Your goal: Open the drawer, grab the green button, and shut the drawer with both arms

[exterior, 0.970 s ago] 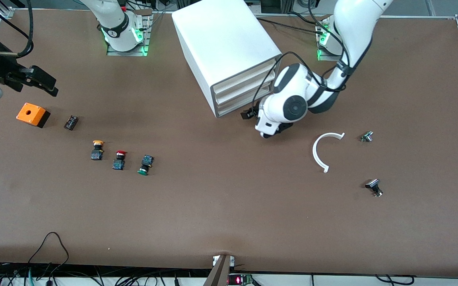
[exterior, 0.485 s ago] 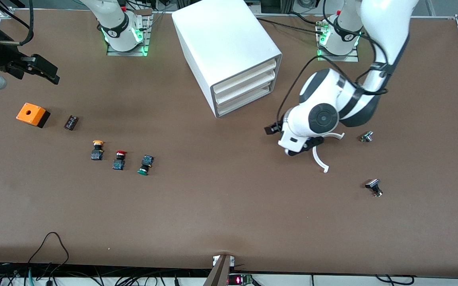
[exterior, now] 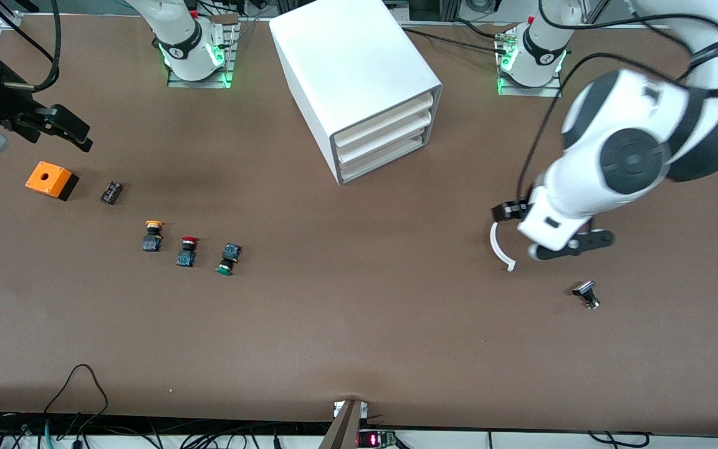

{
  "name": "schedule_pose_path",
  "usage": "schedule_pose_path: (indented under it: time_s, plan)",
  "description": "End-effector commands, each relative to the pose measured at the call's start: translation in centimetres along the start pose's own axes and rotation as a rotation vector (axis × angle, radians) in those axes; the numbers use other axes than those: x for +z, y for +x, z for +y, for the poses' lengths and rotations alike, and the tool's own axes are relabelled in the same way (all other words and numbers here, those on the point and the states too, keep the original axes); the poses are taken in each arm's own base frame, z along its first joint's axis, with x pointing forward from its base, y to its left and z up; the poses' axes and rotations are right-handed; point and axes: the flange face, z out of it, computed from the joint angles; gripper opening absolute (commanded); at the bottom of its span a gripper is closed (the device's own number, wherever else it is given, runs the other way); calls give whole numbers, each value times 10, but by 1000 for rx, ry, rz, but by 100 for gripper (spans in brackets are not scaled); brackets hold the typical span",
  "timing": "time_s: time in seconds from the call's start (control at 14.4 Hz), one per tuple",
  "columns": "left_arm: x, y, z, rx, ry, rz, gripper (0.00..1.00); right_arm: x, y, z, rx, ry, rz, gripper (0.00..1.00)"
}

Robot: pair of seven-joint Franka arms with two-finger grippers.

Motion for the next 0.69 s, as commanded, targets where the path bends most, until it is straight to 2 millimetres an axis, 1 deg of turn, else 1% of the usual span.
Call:
schedule_pose_path:
  time_s: [0.0, 0.07, 0.14, 0.21, 0.28, 0.35, 0.48, 0.55, 0.62]
  plan:
    - [-37, 4, -66, 147, 6, 48, 100, -6, -12, 6, 0, -2, 25, 100]
    - [-45, 10, -100, 171, -12, 51, 100, -6, -12, 8, 3, -2, 25, 100]
    - [-61, 1, -124, 230, -21, 80, 100, -6, -11, 10, -1, -2, 26, 100]
    - [-64, -9, -149, 271, -8, 80, 100, -5, -9, 14, 3, -4, 25, 100]
    - [-70, -17, -168, 269, -9, 102, 100, -5, -8, 18, 13, -6, 25, 100]
    - [-77, -29, -179, 237, -15, 125, 100, -5, -9, 15, 7, -7, 23, 100]
    - [-86, -44, -198, 205, -25, 169, 100, -2, -9, 11, 2, -4, 18, 100]
    - [-83, -54, -199, 208, -24, 173, 100, -3, -9, 9, -1, -5, 20, 100]
    - [-82, -71, -197, 216, -21, 170, 100, -4, -9, 9, -6, -7, 21, 100]
